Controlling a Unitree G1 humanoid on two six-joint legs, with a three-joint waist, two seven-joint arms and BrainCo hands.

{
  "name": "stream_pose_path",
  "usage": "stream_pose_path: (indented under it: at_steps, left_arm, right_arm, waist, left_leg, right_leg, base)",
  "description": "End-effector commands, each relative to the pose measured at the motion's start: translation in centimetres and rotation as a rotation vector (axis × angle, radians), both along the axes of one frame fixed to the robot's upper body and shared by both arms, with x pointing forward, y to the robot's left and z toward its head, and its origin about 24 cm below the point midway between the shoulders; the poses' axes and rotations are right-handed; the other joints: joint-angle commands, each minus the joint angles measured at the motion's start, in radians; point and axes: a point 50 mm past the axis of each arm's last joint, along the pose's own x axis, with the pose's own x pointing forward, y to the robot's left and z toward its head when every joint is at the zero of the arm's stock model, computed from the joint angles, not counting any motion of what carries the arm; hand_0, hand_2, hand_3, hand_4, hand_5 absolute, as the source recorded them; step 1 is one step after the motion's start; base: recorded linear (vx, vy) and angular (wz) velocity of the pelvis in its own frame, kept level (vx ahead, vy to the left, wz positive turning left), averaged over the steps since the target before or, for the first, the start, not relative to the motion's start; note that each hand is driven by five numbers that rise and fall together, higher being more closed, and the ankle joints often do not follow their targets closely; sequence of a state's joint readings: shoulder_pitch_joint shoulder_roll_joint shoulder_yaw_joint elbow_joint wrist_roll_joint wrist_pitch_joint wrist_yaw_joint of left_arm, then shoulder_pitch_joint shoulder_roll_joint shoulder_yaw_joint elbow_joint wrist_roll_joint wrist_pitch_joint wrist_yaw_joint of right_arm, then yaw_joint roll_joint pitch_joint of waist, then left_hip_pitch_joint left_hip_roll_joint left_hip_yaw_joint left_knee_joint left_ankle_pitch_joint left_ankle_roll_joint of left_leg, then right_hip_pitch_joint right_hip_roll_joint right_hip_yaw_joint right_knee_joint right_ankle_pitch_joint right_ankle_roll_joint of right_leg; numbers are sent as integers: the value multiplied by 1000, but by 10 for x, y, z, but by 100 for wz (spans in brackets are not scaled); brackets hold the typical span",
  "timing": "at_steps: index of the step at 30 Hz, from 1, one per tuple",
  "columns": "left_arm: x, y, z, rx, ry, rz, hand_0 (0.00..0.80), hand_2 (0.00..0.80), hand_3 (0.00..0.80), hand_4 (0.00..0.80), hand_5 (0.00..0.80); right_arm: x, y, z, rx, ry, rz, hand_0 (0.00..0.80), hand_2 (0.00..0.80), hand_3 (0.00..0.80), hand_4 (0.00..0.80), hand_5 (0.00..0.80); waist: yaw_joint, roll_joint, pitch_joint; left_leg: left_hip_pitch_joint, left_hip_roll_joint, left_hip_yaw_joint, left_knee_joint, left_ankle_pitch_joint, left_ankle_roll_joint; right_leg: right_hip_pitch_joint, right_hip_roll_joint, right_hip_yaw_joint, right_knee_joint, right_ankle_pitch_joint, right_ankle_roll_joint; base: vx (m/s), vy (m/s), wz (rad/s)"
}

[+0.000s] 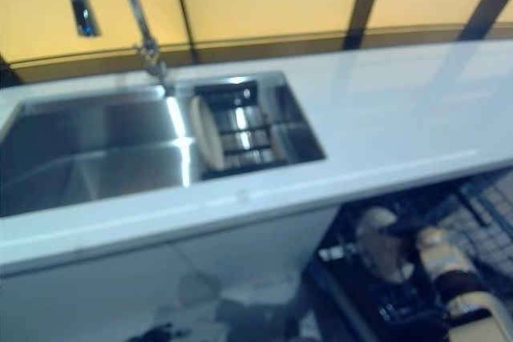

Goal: Take plates into dishwasher

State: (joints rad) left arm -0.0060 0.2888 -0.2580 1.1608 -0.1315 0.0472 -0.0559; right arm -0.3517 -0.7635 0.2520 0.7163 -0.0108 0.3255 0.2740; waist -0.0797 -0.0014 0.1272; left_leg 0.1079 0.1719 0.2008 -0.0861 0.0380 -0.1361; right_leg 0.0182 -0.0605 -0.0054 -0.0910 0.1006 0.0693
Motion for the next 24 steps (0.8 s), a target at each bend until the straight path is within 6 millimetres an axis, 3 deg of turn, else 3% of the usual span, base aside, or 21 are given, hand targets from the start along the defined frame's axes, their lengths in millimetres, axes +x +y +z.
stream_pose_path:
  at_steps: [1, 12, 13, 14, 21, 24]
  left_arm:
    - [24, 5, 7, 34, -25, -91, 0, 0, 0, 0, 0]
    - [28, 2, 7, 31, -28, -107, 0, 0, 0, 0, 0]
    - [29, 2, 7, 33, -29, -108, 0, 0, 0, 0, 0]
    - [29, 2, 7, 34, -28, -106, 0, 0, 0, 0, 0]
    - [29, 5, 8, 41, -27, -94, 0, 0, 0, 0, 0]
    - [28, 7, 8, 45, -28, -92, 0, 0, 0, 0, 0]
  right_arm:
    - [26, 10, 14, -34, -40, 15, 800, 800, 800, 800, 800]
    - [22, 13, -4, -44, 64, 6, 800, 800, 800, 800, 800]
    - [22, 14, -4, -57, 67, 10, 756, 756, 756, 756, 756]
    - [23, 14, -3, -84, 54, 15, 0, 0, 0, 0, 0]
    - [26, 14, 4, -90, 46, 18, 0, 0, 0, 0, 0]
    - [24, 5, 13, -98, 21, -12, 0, 0, 0, 0, 0]
  waist:
    - [28, -53, -4]
    - [49, -45, -6]
    - [49, -45, -6]
    - [49, -45, -6]
    - [41, -51, -8]
    - [33, -60, -10]
  left_leg:
    - [0, 9, -52, -1, -3, 14]
    - [2, 9, -65, -1, 0, 14]
    - [2, 8, -67, -1, 0, 14]
    - [2, 8, -66, -1, 0, 14]
    - [4, 8, -63, -1, 0, 14]
    - [6, 8, -57, -1, -3, 15]
  right_leg:
    - [2, -83, -42, 4, 8, 71]
    - [14, -87, -55, 4, 4, 68]
    - [14, -88, -56, 4, 4, 68]
    - [15, -87, -54, 4, 4, 67]
    - [14, -87, -50, 4, 6, 67]
    - [14, -84, -42, 4, 5, 68]
  base:
    - [0, -4, 4]
    - [4, -1, 5]
    - [0, 0, 0]
    - [0, 0, 0]
    - [0, 0, 0]
    - [0, 0, 0]
